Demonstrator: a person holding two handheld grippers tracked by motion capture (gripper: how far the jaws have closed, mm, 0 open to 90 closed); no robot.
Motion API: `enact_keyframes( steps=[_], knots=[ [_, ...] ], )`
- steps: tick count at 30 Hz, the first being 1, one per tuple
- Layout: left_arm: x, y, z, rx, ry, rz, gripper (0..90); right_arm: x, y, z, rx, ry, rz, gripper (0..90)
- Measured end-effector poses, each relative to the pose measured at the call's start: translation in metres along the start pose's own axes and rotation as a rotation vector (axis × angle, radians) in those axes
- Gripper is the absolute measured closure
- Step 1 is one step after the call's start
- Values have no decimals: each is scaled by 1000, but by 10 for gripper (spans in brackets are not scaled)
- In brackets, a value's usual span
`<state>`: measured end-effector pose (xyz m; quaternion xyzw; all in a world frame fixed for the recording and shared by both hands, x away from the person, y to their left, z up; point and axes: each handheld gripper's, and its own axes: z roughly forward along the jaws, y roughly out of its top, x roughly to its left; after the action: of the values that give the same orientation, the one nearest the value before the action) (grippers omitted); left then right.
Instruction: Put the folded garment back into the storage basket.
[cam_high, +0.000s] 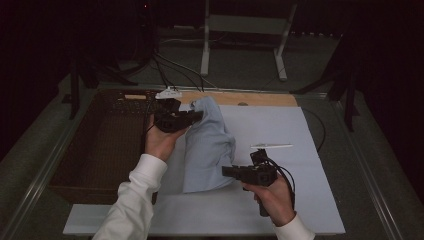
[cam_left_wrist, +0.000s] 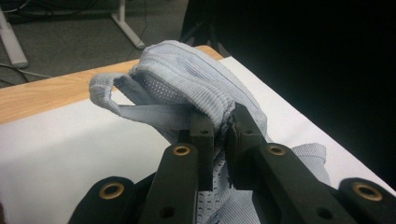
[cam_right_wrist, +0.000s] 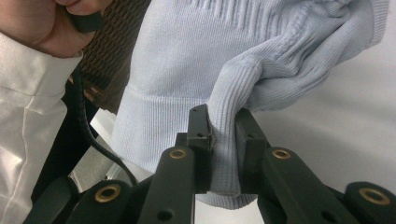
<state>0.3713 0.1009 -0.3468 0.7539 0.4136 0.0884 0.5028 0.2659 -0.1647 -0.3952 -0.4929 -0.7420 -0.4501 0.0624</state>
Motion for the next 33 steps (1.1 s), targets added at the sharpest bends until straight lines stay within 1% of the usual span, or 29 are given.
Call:
enact_keyframes(
  steps=[15, 21, 24, 33],
  knots=[
    [10, 7, -13, -15, 20, 7, 832, 9, 10, 10, -7, 8, -7, 806],
    [13, 8, -16, -18, 25, 1, 832, 13, 14, 14, -6, 13, -10, 806],
    [17, 9, -20, -26, 27, -9, 832, 17, 18, 17, -6, 14, -17, 806],
    [22, 13, -27, -43, 34, -16, 832, 24, 26, 24, -7, 12, -27, 806]
  ],
)
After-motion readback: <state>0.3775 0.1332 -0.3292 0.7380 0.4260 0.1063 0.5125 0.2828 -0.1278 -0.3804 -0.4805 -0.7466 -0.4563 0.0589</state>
